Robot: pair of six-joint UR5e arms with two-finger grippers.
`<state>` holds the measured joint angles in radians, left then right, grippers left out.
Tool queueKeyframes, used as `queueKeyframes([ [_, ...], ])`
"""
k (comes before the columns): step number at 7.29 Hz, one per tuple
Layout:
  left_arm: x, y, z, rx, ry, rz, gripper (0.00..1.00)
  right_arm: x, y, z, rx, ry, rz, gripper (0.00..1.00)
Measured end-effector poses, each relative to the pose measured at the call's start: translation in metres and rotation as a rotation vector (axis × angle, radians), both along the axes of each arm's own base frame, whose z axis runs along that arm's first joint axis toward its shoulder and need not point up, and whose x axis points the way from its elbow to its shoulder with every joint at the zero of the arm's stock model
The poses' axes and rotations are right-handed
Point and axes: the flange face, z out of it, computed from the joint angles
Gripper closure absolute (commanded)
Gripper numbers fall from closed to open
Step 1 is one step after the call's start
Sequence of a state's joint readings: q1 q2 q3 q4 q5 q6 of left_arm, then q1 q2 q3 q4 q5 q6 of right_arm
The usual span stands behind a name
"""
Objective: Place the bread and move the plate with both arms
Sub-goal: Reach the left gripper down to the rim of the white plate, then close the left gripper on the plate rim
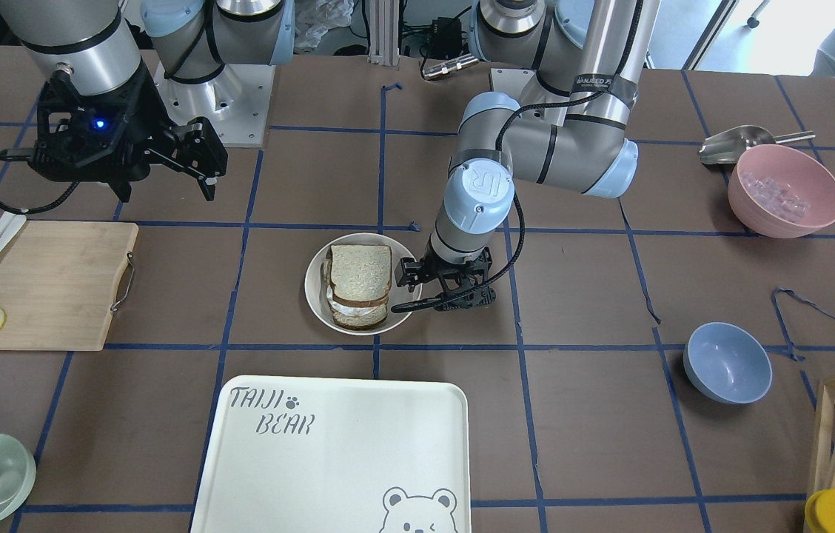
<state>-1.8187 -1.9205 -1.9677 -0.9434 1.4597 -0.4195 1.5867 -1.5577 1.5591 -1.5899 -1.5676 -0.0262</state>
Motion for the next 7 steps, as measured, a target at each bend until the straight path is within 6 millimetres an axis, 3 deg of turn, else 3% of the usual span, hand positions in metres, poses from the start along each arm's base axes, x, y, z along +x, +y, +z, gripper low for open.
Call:
queueKeyframes([
  [3,-0.0030,0.0101,-0.0148,0.009,0.016,-0.027,0.95,-0.0001,-0.0003,-0.0025,0.000,0.003,0.010,0.00],
  [4,-0.0031,0.0104,-0.0157,0.009,0.018,-0.036,1.00,-0.0002,-0.0003,-0.0033,0.003,0.003,0.011,0.00],
  [7,-0.0013,0.0067,-0.0135,-0.002,0.021,-0.050,1.00,-0.0005,-0.0007,-0.0030,0.000,0.003,0.013,0.00],
])
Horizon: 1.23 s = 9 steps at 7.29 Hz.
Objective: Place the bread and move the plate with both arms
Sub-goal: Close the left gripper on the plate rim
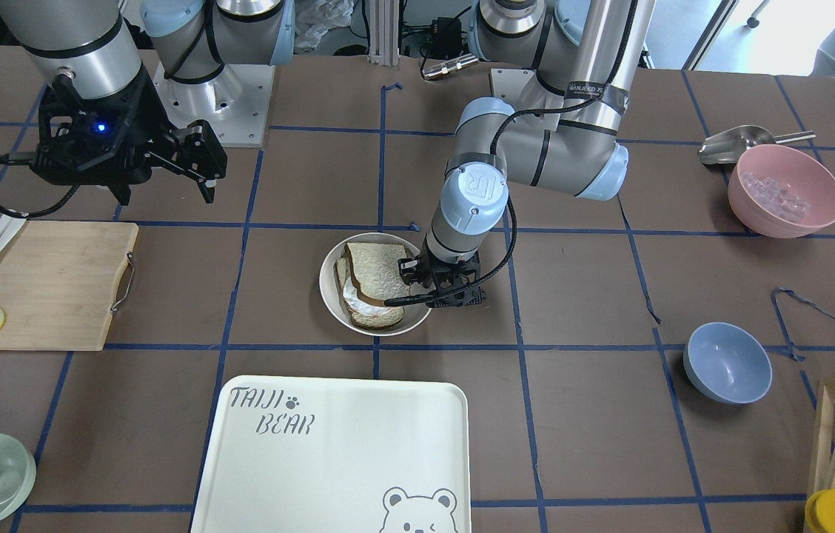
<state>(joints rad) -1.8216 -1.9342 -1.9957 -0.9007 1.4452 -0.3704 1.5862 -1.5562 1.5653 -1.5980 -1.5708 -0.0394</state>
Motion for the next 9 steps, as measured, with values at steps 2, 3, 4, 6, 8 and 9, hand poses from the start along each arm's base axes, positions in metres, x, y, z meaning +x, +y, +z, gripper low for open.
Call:
queueKeyframes([
  [2,0.004,-0.005,0.010,-0.025,0.006,-0.002,1.00,0.000,0.000,0.000,0.000,0.000,-0.001,0.00],
  [3,0.007,-0.010,0.020,-0.051,0.013,0.001,1.00,0.000,-0.001,-0.001,0.001,0.000,-0.001,0.00],
  [4,0.011,-0.018,0.031,-0.079,0.022,0.010,1.00,0.000,-0.002,-0.002,0.001,-0.001,-0.002,0.00],
  [6,0.018,-0.034,0.049,-0.115,0.065,0.036,1.00,0.000,-0.001,-0.001,0.002,-0.001,-0.007,0.00],
  [8,0.029,-0.051,0.064,-0.135,0.136,0.074,1.00,0.000,0.000,0.000,0.003,0.000,-0.004,0.00],
  [9,0.036,-0.060,0.072,-0.143,0.183,0.097,1.00,0.000,0.000,-0.001,0.006,0.000,-0.002,0.00],
])
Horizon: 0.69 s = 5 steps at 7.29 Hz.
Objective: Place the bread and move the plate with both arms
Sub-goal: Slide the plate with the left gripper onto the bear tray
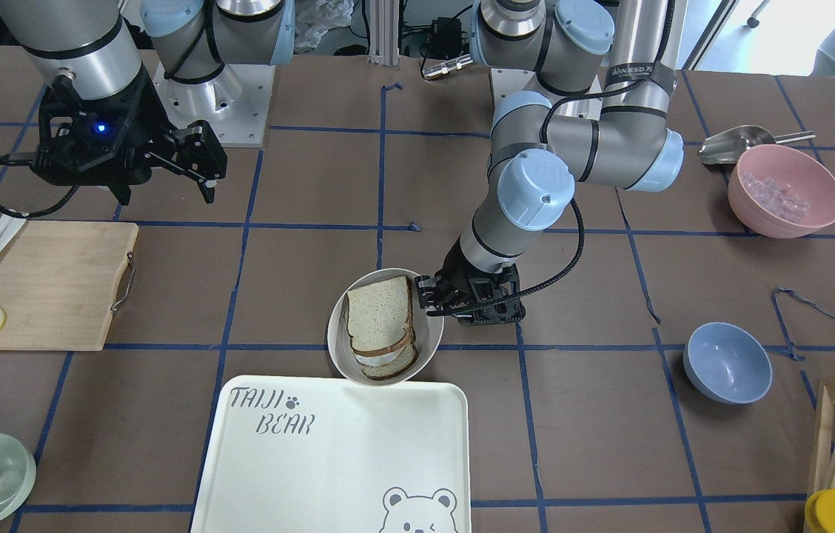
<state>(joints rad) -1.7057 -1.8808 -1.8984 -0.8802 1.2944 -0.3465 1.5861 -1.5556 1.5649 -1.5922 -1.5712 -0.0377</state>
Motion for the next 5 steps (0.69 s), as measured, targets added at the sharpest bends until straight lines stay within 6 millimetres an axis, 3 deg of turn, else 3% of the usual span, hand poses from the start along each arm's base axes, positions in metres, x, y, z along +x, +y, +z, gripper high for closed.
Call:
queueKeyframes([
  [3,0.017,-0.022,0.019,-0.027,0.121,0.038,1.00,0.000,0.000,-0.001,0.004,0.003,0.002,0.00],
  [5,0.033,-0.048,0.033,-0.070,0.197,0.027,1.00,0.000,0.001,-0.001,0.008,0.004,0.001,0.00],
])
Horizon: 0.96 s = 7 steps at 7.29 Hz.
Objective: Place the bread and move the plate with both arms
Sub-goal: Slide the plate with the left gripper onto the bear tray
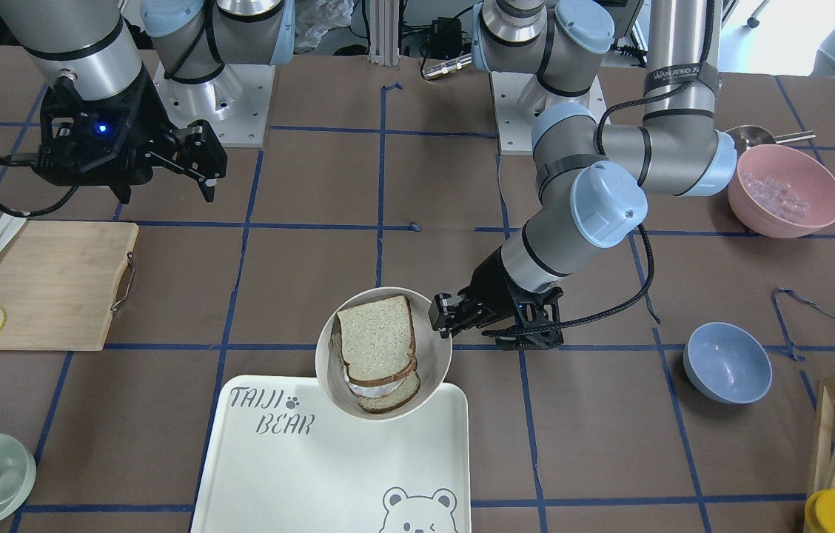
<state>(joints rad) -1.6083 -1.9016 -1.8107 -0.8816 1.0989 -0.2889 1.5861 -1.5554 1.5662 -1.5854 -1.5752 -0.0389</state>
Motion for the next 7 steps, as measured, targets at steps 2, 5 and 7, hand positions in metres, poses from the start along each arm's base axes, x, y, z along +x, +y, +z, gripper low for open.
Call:
queueKeyframes([
  [2,0.004,-0.041,0.002,-0.050,0.055,-0.050,1.00,0.000,-0.001,0.001,-0.008,-0.001,0.000,0.00],
  [5,0.000,-0.116,-0.036,-0.062,0.106,-0.069,1.00,0.000,-0.001,0.002,-0.014,-0.002,0.001,0.00],
  [7,-0.005,-0.139,-0.081,-0.046,0.151,-0.076,1.00,0.000,-0.002,0.003,-0.019,-0.002,-0.001,0.00],
])
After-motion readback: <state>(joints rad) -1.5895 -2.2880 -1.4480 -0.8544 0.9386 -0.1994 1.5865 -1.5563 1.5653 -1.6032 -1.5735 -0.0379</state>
